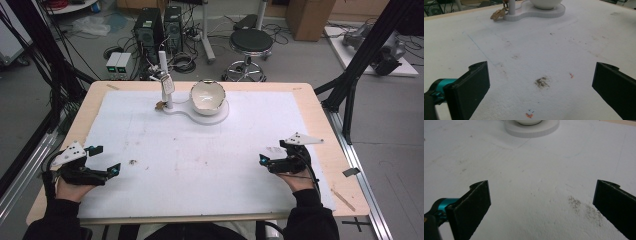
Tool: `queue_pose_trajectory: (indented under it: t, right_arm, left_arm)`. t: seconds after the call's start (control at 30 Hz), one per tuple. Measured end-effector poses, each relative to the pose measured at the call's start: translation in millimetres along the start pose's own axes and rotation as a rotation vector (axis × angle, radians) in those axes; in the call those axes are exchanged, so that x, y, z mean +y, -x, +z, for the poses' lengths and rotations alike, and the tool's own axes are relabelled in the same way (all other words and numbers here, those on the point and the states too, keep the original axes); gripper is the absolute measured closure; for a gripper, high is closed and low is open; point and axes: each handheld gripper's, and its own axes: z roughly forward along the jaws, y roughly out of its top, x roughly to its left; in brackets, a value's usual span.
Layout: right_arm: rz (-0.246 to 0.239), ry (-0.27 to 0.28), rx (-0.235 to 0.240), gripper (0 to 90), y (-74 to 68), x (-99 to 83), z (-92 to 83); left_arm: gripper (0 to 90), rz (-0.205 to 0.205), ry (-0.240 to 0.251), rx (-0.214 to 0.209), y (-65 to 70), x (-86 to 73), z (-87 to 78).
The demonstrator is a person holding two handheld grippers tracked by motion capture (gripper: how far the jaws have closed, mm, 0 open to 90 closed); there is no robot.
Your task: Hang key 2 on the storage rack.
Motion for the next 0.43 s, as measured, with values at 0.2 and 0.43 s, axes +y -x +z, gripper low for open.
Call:
queue_pose_trajectory:
  t: [0.2, 0.43]
  right_arm:
    - [-0.019, -0.036, -0.021, 0.6, -1.9, -9.9, -1.5]
    - [-0.016, -0.008, -0.021, 0.6, -3.0, -6.6, -6.1]
  left_arm:
    - [1.7, 0.002, -0.001, -0.002, -0.8, -0.3, 0.4]
    - [1.7, 0.005, -0.006, -0.007, -2.0, -0.9, 2.5]
